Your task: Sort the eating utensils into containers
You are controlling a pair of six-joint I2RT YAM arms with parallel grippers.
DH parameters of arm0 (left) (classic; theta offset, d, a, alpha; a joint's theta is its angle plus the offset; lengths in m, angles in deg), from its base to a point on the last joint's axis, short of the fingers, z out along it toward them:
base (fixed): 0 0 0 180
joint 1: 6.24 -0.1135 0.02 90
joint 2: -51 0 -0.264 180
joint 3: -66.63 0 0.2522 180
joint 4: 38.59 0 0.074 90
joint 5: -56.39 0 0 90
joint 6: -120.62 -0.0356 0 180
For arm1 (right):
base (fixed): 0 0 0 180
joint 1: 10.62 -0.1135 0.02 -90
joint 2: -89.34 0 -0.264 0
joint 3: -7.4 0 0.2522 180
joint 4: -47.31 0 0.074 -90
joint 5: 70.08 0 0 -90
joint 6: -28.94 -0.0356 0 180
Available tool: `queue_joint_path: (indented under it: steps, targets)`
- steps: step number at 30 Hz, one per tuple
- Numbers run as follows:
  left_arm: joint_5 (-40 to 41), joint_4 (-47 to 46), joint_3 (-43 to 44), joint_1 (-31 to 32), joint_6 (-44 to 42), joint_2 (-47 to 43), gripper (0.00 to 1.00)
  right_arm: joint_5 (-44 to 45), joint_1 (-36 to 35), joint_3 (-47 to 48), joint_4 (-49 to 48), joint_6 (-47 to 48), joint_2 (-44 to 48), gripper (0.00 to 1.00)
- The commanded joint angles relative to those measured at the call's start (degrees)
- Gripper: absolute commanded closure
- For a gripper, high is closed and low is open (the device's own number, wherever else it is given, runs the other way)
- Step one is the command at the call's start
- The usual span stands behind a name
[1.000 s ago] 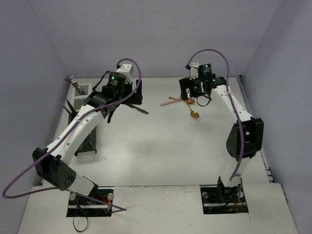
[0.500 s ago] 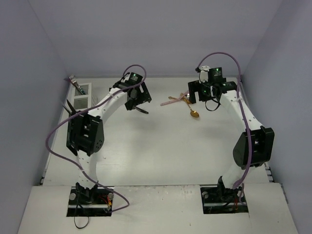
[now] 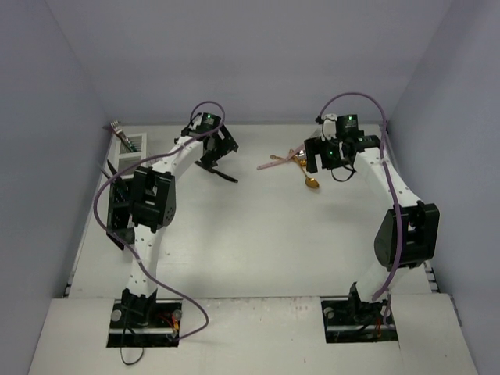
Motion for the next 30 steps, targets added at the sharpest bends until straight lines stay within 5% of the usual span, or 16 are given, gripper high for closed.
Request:
queue_joint_path:
  steps: [1, 8, 22, 30]
  targets:
    - [-1.0, -6.6, 4.9, 2.1, -4.2, 0.9, 0.14, -1.4, 0.9, -0.3, -1.3, 1.1, 1.5, 0.18]
    - [0.9, -5.6, 4.0, 4.0, -6.0, 3.4, 0.14, -1.6, 1.1, -0.6, -1.1, 1.1, 2.6, 0.18]
    - [-0.6, -3.3, -25.8, 5.5, -5.7, -14.4, 0.14, -2.6, 1.5, 0.4, -0.1, 0.9, 4.4, 0.17]
    - [2.4, 1.8, -23.0, 6.5, -15.0, -22.0, 0.14, -3.3, 1.5, 0.1, 0.0, 0.6, 4.5, 0.17]
